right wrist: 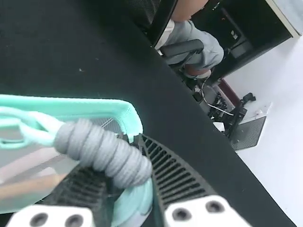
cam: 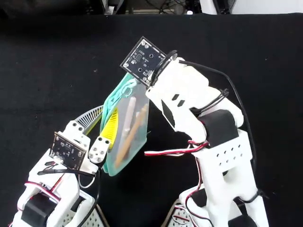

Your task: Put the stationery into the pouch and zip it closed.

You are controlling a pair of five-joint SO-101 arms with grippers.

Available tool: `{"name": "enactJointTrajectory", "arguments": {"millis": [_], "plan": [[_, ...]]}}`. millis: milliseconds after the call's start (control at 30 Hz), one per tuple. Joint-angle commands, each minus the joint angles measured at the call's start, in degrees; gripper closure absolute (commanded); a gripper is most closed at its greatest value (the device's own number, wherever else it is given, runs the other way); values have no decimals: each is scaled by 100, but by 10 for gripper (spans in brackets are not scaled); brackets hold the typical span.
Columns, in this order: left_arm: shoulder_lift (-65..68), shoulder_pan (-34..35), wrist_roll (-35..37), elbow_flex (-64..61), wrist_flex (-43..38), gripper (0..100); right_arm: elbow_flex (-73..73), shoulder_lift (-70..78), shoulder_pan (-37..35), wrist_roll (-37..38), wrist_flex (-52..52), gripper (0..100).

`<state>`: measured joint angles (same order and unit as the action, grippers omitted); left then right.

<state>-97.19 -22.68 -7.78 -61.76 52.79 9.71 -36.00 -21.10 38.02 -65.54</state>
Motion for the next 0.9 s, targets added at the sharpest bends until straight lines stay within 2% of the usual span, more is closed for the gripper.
{"name": "enactJointTrajectory", "arguments": {"millis": [0, 267, 500, 633, 867], "plan": [[53, -40, -35, 259, 35, 969, 75, -57, 211, -9, 9, 986], [53, -48, -35, 259, 26, 969, 154, -998, -949, -26, -1002, 971], [53, -31, -35, 259, 35, 969, 681, -1051, -1064, -35, -738, 763], [53, -31, -35, 259, 26, 969, 760, -1068, -1081, -70, -554, 758], [53, -22, -35, 259, 18, 969, 752, -1086, -1609, -782, -141, 758]]}}
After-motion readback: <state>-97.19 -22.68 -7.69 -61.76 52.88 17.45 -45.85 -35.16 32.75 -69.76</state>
